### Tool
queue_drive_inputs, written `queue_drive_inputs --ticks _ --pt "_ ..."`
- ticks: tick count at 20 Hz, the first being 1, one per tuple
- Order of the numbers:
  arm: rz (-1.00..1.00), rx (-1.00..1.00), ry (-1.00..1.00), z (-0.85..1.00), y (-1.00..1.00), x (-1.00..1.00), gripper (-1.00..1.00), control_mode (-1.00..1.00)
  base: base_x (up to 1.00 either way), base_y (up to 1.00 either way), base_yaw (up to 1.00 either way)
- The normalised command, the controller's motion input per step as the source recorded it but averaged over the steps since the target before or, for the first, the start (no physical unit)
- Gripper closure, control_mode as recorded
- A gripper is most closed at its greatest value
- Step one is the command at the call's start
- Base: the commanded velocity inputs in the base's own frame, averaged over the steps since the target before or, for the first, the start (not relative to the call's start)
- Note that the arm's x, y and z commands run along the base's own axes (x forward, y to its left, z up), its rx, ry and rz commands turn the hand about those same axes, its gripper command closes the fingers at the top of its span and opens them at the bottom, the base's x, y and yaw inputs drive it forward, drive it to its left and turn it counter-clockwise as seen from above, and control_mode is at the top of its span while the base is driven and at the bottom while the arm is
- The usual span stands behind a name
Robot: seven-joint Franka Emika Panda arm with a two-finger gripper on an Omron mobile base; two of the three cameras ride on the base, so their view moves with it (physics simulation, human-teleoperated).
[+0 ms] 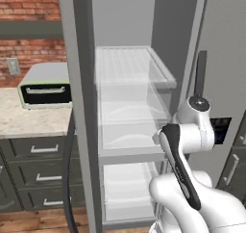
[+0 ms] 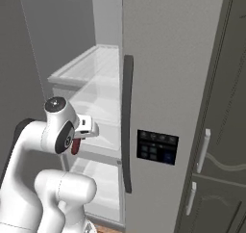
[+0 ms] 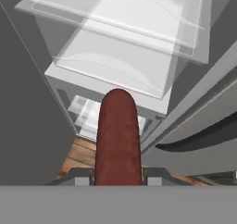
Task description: Retrieve the sausage and cheese from the fridge and place them on the cutting board on the counter.
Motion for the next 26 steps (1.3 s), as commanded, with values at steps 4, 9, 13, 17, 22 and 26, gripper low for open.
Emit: queue_drive_inputs --ticks 4,9,13,17,22,26 --pt "0.00 0.00 0.00 0.00 0.00 0.00 1.00 1.00 -1.00 -0.24 0.00" --pt "0.00 0.00 0.00 0.00 0.00 0.00 1.00 1.00 -1.00 -0.40 0.01" --pt "0.00 0.00 0.00 0.00 0.00 0.00 1.00 1.00 -0.86 -0.30 0.42" --pt "0.00 0.00 0.00 0.00 0.00 0.00 1.00 1.00 -0.91 -0.01 0.77" --pt "0.00 0.00 0.00 0.00 0.00 0.00 1.00 1.00 -0.81 0.25 0.83" --pt "0.00 0.00 0.00 0.00 0.00 0.00 1.00 1.00 -0.25 0.90 0.74"
